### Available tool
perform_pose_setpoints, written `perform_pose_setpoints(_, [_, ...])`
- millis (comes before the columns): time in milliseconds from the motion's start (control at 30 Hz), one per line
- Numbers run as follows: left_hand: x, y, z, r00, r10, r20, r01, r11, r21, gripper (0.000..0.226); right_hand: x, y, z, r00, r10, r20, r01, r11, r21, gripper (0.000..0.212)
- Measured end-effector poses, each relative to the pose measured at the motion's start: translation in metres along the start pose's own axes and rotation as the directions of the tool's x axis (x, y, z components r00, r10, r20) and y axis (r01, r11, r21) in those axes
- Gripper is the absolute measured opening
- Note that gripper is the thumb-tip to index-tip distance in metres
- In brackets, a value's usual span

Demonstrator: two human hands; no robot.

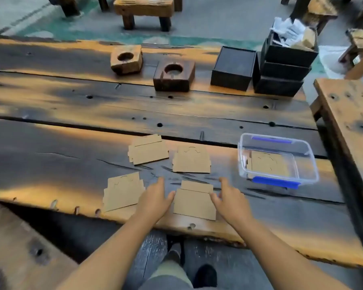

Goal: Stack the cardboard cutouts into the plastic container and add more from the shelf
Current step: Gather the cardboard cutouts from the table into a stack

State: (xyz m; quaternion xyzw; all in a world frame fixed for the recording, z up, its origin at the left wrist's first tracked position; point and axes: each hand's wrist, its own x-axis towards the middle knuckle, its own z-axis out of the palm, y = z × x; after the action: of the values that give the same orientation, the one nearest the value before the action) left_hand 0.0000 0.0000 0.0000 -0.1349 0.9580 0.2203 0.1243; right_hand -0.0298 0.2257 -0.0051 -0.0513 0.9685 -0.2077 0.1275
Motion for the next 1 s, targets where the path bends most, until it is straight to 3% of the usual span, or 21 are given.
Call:
perform_pose_setpoints(333, [0.095, -0.013, 0.004, 0.987, -0.099, 0.128, 0.127, 0.964, -0.233, 0.049, 0.087, -0.014, 0.007, 0.972, 0.209, 0.110, -0.222, 0.967, 0.124, 0.042])
perform_pose_setpoints(467, [0.129, -0.015, 0.005, 0.969, -0.138, 0.204, 0.191, 0.944, -0.269, 0.014, 0.115, -0.019, 0.014, 0.934, 0.304, 0.188, -0.343, 0.910, 0.233, 0.035])
perform_pose_setpoints(567, [0.147, -0.017, 0.011, 0.952, -0.187, 0.244, 0.263, 0.906, -0.332, 0.015, 0.132, -0.019, 0.019, 0.903, 0.375, 0.209, -0.423, 0.861, 0.282, 0.034])
perform_pose_setpoints(667, [0.158, -0.017, 0.017, 0.930, -0.241, 0.278, 0.331, 0.879, -0.342, 0.036, 0.146, -0.015, 0.024, 0.886, 0.409, 0.218, -0.459, 0.836, 0.300, 0.034])
perform_pose_setpoints(767, [0.166, -0.015, 0.022, 0.909, -0.304, 0.285, 0.392, 0.854, -0.341, 0.041, 0.161, -0.010, 0.025, 0.874, 0.431, 0.224, -0.481, 0.832, 0.276, 0.033])
perform_pose_setpoints(1000, [0.189, -0.008, 0.029, 0.910, -0.325, 0.256, 0.394, 0.869, -0.299, 0.024, 0.193, -0.002, 0.029, 0.852, 0.451, 0.266, -0.520, 0.794, 0.315, 0.026])
